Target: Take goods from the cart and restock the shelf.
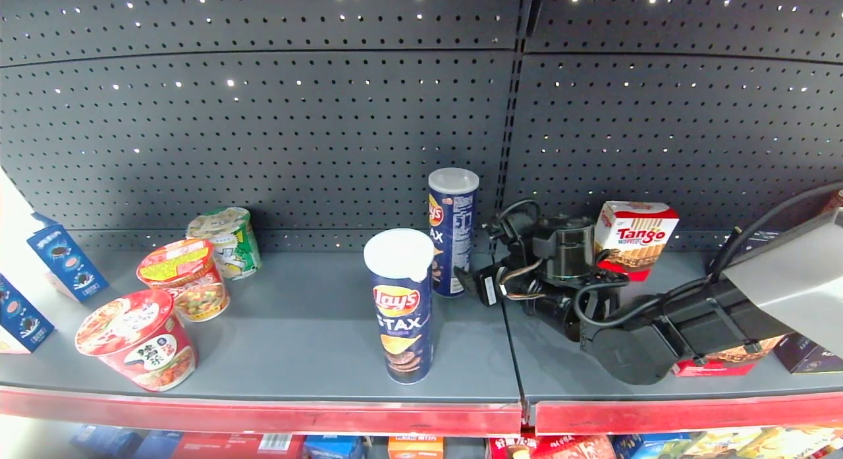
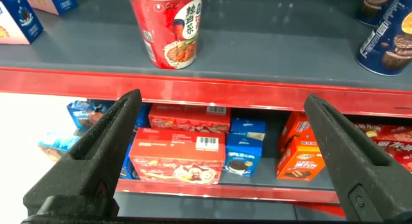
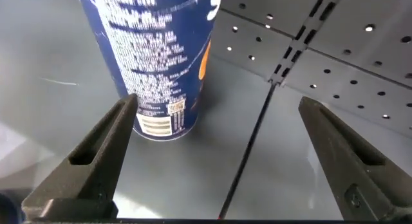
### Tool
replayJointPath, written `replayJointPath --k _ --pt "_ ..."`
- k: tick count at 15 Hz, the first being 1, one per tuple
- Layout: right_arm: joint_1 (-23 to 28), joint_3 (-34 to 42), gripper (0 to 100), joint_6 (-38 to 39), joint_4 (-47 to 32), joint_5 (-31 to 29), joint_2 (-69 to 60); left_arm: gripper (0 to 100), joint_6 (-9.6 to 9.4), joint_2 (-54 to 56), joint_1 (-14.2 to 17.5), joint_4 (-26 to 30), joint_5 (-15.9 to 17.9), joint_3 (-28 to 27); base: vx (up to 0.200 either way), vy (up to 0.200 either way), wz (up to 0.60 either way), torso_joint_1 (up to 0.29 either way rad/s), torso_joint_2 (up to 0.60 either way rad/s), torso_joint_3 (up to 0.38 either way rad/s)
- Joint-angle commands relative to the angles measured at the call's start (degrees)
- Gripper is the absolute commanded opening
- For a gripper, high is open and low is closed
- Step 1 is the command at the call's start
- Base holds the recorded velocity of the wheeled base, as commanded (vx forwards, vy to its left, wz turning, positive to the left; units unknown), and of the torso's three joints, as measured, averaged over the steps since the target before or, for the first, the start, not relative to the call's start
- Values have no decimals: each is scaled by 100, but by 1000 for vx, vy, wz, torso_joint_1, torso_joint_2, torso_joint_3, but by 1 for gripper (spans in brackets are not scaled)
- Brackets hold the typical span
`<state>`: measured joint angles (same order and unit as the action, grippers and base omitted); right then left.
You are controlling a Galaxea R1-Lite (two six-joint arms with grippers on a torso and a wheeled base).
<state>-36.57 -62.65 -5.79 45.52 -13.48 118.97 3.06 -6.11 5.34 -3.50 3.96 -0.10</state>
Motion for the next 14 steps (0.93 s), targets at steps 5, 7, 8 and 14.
replayJointPath --k 5,7,8,14 --pt "282 -11 100 -45 -8 -137 109 100 2 -4 2 -2 -1 10 0 0 0 0 0 0" --pt "335 -2 100 -71 -17 -155 91 100 -7 -4 2 -2 -1 10 0 0 0 0 0 0" --pt "388 -2 100 -177 -17 -225 100 100 -7 -4 2 -2 -9 10 0 0 0 0 0 0" --pt "625 -283 100 -265 18 -243 408 100 -16 -4 2 -10 -18 10 0 0 0 0 0 0"
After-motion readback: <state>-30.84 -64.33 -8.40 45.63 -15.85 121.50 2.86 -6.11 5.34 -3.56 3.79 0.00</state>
